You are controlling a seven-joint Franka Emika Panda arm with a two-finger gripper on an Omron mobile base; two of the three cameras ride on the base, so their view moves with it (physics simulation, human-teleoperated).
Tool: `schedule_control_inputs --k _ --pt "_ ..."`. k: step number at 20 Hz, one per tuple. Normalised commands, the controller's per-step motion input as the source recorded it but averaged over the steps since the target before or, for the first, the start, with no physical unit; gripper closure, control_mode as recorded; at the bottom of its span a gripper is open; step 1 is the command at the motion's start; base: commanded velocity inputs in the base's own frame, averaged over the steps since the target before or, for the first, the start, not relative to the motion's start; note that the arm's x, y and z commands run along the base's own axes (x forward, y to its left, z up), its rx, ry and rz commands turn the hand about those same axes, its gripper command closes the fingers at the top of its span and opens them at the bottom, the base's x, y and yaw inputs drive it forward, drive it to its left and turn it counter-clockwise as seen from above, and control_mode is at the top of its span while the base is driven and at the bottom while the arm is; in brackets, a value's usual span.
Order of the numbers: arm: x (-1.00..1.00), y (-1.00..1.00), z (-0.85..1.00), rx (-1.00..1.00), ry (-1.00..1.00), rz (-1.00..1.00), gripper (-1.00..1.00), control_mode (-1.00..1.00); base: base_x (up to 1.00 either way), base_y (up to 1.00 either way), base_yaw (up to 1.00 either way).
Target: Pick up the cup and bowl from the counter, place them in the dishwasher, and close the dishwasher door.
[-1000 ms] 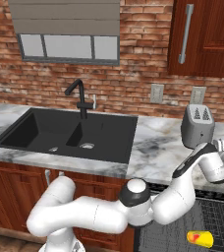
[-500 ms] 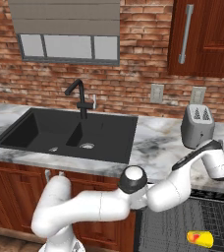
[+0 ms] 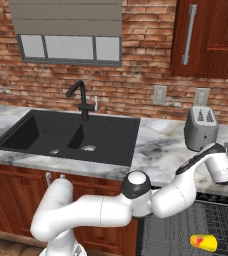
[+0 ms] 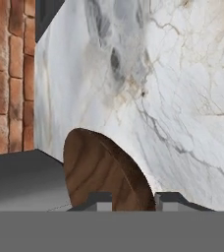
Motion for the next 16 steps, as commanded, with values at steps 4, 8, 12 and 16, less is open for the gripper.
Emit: schedule_control_inputs --k 4,8,12,16 --pt "-0.11 -0.03 -0.02 0.00 0.00 0.00 1.00 -1.00 0.00 0.00 0.00" --pt "-0.26 -0.04 0.00 0.00 0.00 0.00 1.00 -1.00 0.00 0.00 0.00" --pt "-0.38 -0.07 -0.01 0.01 0.00 0.00 1.00 -1.00 0.00 0.00 0.00" --pt "-0.54 -0.07 -0.07 0.02 0.00 0.00 1.00 -1.00 0.00 0.00 0.00"
